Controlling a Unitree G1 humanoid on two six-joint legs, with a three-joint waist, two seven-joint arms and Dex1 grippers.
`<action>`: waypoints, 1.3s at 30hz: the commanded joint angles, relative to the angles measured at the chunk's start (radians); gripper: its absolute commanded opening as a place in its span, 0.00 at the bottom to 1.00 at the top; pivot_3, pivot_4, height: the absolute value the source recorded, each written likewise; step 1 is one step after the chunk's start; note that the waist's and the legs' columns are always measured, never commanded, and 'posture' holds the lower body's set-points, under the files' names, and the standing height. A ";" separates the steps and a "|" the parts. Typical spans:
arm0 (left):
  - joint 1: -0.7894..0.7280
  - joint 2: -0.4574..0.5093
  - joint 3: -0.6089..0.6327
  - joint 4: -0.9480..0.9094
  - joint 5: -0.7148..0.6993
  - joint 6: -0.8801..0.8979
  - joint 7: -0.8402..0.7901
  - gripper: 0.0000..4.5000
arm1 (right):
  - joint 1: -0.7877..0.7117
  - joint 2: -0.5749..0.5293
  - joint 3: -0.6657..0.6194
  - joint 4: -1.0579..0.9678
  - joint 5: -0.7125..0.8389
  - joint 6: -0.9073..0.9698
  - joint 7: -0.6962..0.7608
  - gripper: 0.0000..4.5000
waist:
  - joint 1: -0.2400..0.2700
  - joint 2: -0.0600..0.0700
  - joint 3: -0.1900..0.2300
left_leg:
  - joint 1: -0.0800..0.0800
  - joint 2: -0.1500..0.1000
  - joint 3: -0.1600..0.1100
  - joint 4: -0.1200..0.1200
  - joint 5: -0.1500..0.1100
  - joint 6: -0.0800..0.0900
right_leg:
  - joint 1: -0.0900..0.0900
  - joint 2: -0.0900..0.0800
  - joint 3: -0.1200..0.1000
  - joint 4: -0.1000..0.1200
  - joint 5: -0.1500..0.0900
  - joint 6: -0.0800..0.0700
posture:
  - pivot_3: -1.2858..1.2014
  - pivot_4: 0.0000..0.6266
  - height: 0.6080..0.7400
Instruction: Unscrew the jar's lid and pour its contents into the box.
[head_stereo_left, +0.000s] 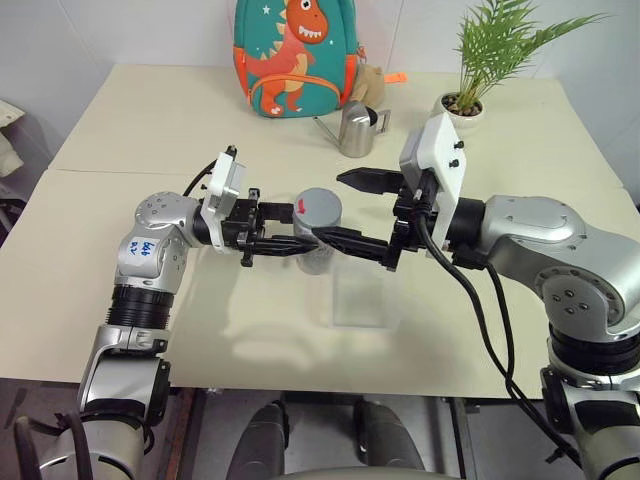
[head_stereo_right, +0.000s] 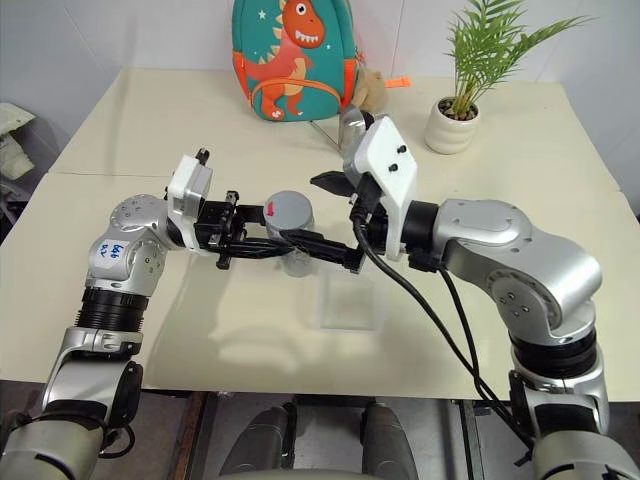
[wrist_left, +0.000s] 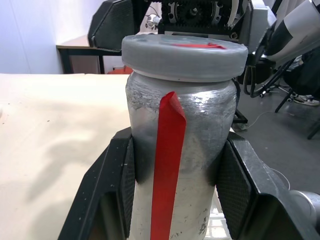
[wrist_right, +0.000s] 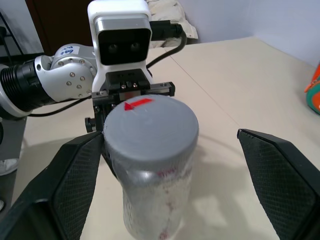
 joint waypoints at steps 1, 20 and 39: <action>-0.014 0.005 0.011 -0.025 -0.010 -0.015 -0.016 0.41 | 0.002 -0.025 -0.058 -0.026 0.014 0.000 -0.003 0.99 | 0.000 0.000 0.000 | 0.000 0.000 0.000 0.000 0.000 0.000 | 0.000 0.000 0.000 0.000 0.000 0.000 | 0.52 0.24 1.00; -0.013 -0.002 0.010 -0.019 -0.008 -0.022 -0.018 0.41 | 0.005 -0.048 -0.085 -0.069 0.138 0.019 0.002 0.99 | 0.001 0.000 0.000 | 0.000 0.000 0.000 0.000 0.000 0.000 | 0.000 0.000 0.000 0.000 0.000 0.000 | 0.52 0.24 1.00; -0.014 -0.013 0.006 -0.026 -0.006 -0.026 -0.014 0.41 | -0.133 0.001 0.021 0.022 0.098 0.088 -0.022 0.99 | 0.000 0.000 0.000 | 0.000 0.000 0.000 0.000 0.000 0.000 | 0.000 0.000 0.000 0.000 0.000 0.000 | 0.52 0.24 1.00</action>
